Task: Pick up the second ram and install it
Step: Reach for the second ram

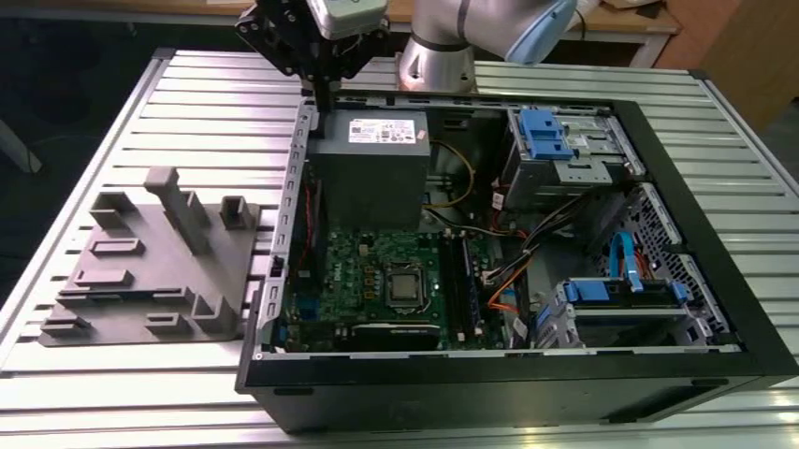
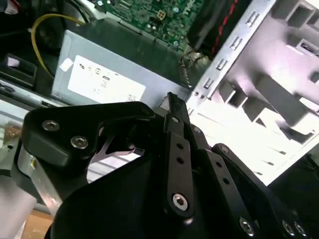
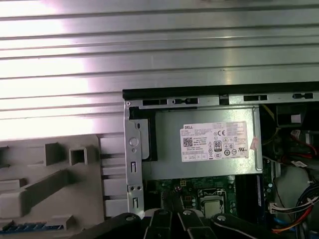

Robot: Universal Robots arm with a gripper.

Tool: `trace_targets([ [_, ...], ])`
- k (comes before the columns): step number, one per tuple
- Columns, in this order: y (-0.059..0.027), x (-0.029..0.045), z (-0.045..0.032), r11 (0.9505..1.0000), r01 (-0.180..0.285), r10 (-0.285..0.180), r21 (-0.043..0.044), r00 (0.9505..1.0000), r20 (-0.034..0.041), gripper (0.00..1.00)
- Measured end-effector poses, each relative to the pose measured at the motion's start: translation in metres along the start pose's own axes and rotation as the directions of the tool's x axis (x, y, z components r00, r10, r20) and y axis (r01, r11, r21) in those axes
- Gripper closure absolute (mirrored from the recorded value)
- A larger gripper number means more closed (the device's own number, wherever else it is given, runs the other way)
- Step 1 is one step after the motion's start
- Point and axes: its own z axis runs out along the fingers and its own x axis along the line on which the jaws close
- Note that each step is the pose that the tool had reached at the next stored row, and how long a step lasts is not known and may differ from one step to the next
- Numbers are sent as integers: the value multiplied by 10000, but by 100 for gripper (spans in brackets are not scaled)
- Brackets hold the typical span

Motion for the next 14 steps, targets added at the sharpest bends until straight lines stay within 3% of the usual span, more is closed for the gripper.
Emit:
trace_targets([
  [14, -29, 383, -7, 10000, -1, 1, -2, 10000, 2, 93],
])
